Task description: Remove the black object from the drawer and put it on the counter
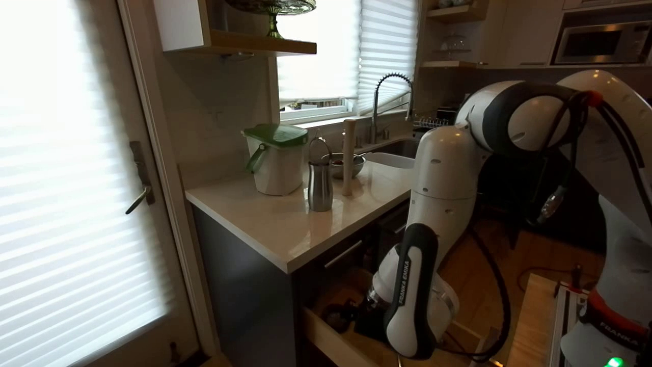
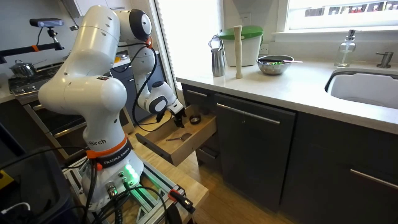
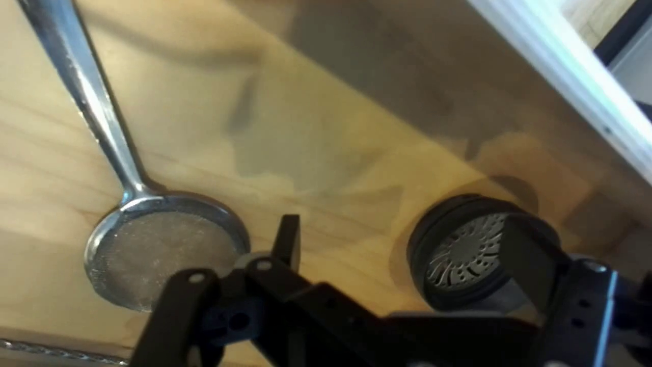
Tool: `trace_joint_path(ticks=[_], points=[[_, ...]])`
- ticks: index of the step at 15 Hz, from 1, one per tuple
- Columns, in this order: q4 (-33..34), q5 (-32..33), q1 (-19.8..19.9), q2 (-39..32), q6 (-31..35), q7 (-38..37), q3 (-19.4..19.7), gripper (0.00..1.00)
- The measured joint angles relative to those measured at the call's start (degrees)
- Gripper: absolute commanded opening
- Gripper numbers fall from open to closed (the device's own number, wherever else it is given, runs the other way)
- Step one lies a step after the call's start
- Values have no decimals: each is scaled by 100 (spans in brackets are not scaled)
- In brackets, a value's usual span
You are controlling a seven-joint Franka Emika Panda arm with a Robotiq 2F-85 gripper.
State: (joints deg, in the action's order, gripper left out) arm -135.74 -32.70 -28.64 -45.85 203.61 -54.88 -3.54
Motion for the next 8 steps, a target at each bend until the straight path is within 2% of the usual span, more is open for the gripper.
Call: trace_joint_path(ticks=[2,4,6,8], points=[[73,-471,-84,-185,274,-49,-1,100],[111,-557,-66,-255,329,-33,-20,100],[123,-520,111,-241,329,22,-170,100],[147,-401,453,-194,326,95,-390,100]])
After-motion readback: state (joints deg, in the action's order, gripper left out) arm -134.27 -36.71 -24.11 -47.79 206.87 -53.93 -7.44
